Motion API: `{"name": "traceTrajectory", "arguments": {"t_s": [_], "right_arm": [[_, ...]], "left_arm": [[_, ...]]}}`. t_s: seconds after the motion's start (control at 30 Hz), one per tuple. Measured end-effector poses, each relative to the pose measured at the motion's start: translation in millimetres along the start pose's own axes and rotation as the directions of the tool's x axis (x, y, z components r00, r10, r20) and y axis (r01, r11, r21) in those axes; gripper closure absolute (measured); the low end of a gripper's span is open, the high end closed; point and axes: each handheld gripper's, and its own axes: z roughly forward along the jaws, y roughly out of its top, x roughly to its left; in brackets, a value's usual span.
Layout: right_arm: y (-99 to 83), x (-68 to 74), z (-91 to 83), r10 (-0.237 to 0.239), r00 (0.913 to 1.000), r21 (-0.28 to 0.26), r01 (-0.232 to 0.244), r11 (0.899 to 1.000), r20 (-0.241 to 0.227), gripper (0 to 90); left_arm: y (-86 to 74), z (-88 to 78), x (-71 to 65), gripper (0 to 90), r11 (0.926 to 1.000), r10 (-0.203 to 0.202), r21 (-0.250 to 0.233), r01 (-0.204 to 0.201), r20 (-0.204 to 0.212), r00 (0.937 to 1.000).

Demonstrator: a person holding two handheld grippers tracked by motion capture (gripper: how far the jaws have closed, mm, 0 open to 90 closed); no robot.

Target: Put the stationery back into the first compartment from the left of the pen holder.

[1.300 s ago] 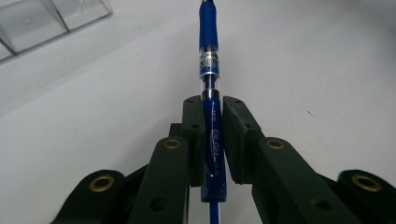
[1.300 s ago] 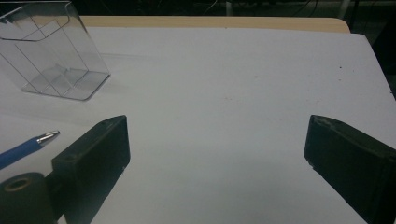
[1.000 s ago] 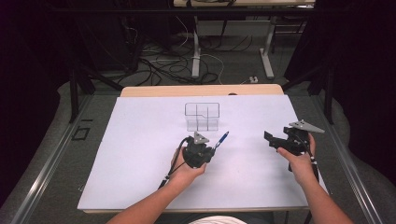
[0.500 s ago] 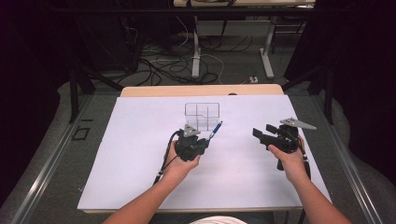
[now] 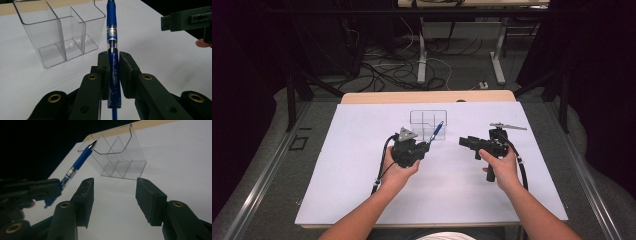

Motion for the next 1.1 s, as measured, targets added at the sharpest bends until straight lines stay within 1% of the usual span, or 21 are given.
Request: {"name": "traceTrajectory", "arguments": {"t_s": [0.03,0.1,0.2,0.3,0.33,0.37,0.4,0.5,0.53,0.57,0.6,0.7,0.73,0.8,0.87,0.9,0.93,1.0,1.03,1.07,1.1], "right_arm": [[0.5,1.4,2.6,0.022,0.9997,0.003,-0.022,1.000,-0.012,50.1],[1.2,3.5,7.1,0.046,0.9984,0.016,-0.045,0.999,-0.033,50.6],[1.3,6.1,14.1,0.113,0.9919,0.028,-0.112,0.993,-0.057,50.7],[0.6,7.3,21.0,0.187,0.9785,0.021,-0.186,0.982,-0.087,50.0],[0.5,7.2,22.2,0.197,0.9755,0.036,-0.194,0.980,-0.098,50.0],[-0.2,8.0,25.0,0.208,0.9731,0.018,-0.207,0.978,-0.099,50.0],[-0.2,8.0,25.0,0.208,0.9731,0.018,-0.207,0.978,-0.099,50.0],[-0.6,9.9,29.7,0.263,0.9565,0.034,-0.260,0.965,-0.127,53.9],[-1.4,8.7,30.4,0.258,0.9575,0.043,-0.254,0.966,-0.130,55.1],[-1.3,10.6,32.1,0.284,0.9497,0.029,-0.283,0.959,-0.131,56.0],[-1.7,10.7,33.0,0.290,0.9474,0.032,-0.288,0.957,-0.135,57.1],[-2.5,9.6,33.9,0.294,0.9445,0.040,-0.291,0.956,-0.147,57.9],[-3.0,8.7,34.6,0.302,0.9414,0.039,-0.299,0.953,-0.151,59.3],[-3.2,7.8,35.3,0.301,0.9412,0.032,-0.300,0.953,-0.153,60.0],[-3.8,7.7,34.8,0.333,0.9288,0.040,-0.331,0.943,-0.162,62.7],[-3.9,8.1,36.2,0.343,0.9251,0.028,-0.343,0.939,-0.163,63.9],[-4.7,7.0,36.3,0.338,0.9266,0.037,-0.337,0.941,-0.165,64.9],[-5.0,6.4,36.8,0.340,0.9246,0.036,-0.339,0.940,-0.172,65.8],[-4.9,5.7,36.5,0.356,0.9165,0.054,-0.352,0.934,-0.183,68.4],[-5.4,6.0,37.3,0.365,0.9132,0.051,-0.362,0.931,-0.182,69.7],[-5.4,6.1,37.4,0.375,0.9072,0.057,-0.371,0.927,-0.191,70.2]], "left_arm": [[0.0,0.0,0.0,79.5,1.0000,0.000,0.000,0.000,0.000,1.0000],[0.7,-1.7,2.0,79.5,1.0000,-0.007,-0.003,0.007,0.000,1.0000],[1.0,-2.7,2.8,79.5,0.9998,-0.017,-0.009,0.017,0.002,0.9999],[0.8,-2.4,2.5,79.5,0.9997,-0.020,-0.012,0.020,0.008,0.9998],[0.8,-2.4,2.5,79.5,0.9997,-0.020,-0.012,0.020,0.008,0.9998],[0.5,-2.3,1.7,79.5,0.9998,-0.019,-0.011,0.019,0.010,0.9998],[0.2,-2.5,0.7,79.5,0.9998,-0.018,-0.006,0.018,0.013,0.9998],[-1.4,-0.4,-3.8,79.5,0.9999,-0.010,-0.009,0.010,0.036,0.9993],[-1.4,-0.4,-3.8,79.5,0.9999,-0.010,-0.009,0.010,0.036,0.9993],[-2.1,0.5,-6.0,79.5,0.9997,-0.018,-0.014,0.018,0.044,0.9989],[-2.5,1.0,-7.6,79.5,0.9998,-0.014,-0.012,0.015,0.048,0.9987],[-3.6,2.6,-12.5,79.5,0.9999,-0.012,-0.010,0.013,0.063,0.9979],[-3.9,3.0,-13.5,79.5,0.9999,-0.007,-0.007,0.007,0.069,0.9976],[-4.7,3.6,-16.3,79.5,0.9999,-0.003,-0.009,0.003,0.077,0.9970],[-5.2,4.3,-18.8,79.5,0.9999,-0.004,-0.010,0.005,0.085,0.9964],[-5.6,4.5,-19.8,79.5,0.9999,-0.003,-0.012,0.004,0.086,0.9963],[-5.8,4.6,-20.5,79.4,0.9999,0.002,-0.012,-0.001,0.089,0.9960],[-6.4,5.2,-22.1,79.4,0.9999,0.008,-0.012,-0.007,0.094,0.9956],[-6.7,5.6,-22.8,79.5,0.9999,0.011,-0.013,-0.010,0.097,0.9952],[-7.4,6.6,-24.5,79.5,0.9999,0.010,-0.007,-0.009,0.098,0.9951],[-7.4,6.6,-24.5,79.5,0.9999,0.010,-0.007,-0.009,0.098,0.9951]]}}
